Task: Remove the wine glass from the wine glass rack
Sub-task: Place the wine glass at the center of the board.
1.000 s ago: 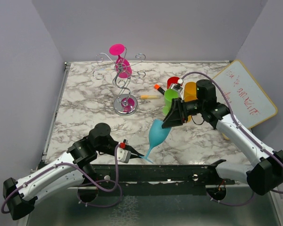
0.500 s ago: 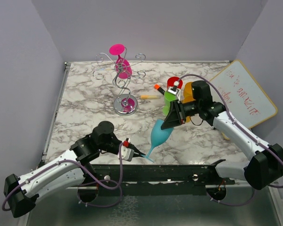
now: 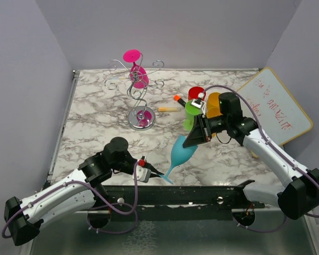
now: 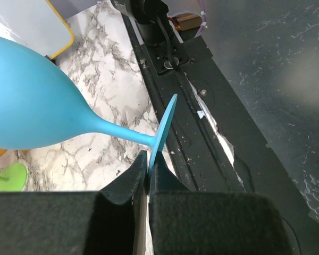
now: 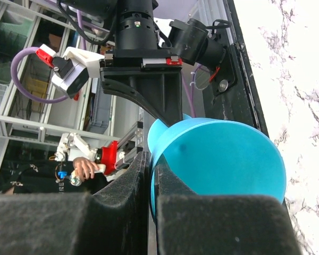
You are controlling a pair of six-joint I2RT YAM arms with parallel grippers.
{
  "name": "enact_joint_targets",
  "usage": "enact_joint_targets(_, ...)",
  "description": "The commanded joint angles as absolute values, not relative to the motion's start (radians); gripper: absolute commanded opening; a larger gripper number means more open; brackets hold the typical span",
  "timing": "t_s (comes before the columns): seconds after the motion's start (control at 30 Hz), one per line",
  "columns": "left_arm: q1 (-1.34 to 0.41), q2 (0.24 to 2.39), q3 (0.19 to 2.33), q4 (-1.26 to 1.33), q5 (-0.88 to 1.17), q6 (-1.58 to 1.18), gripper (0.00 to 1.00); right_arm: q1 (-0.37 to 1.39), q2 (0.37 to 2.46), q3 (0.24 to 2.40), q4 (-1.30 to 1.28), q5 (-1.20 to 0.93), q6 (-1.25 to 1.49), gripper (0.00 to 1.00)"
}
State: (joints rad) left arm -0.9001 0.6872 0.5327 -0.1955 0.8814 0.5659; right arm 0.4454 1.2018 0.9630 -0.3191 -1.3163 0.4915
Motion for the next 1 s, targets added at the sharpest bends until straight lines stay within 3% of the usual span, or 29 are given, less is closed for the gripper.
enact_joint_targets(0.0, -0.897, 0.673, 0.521, -0.159, 0.772, 0.522, 0.07, 0.456, 1.156, 0.929, -0.285, -1.273, 0.521, 0.01)
enact_joint_targets(0.2, -0.898, 0.614, 0.472, -0.083, 0.743, 0.453, 0.39, 0.456, 1.136, 0.862, -0.145, -1.261, 0.625, 0.01)
enact_joint_targets(0.33, -0.898, 0.594, 0.471, -0.079, 0.739, 0.396, 0.49, 0.456, 1.136, 0.868, -0.168, -1.238, 0.602, 0.01)
enact_joint_targets(0.67, -0.897, 0.586, 0.465, -0.080, 0.668, 0.285, 0.54, 0.456, 1.147, 0.880, -0.291, -1.098, 0.527, 0.01)
enact_joint_targets(0.97, -0.897, 0.558, 0.456, -0.083, 0.511, 0.100, 0.57, 0.456, 1.084, 0.919, -0.418, -0.790, 0.452, 0.01)
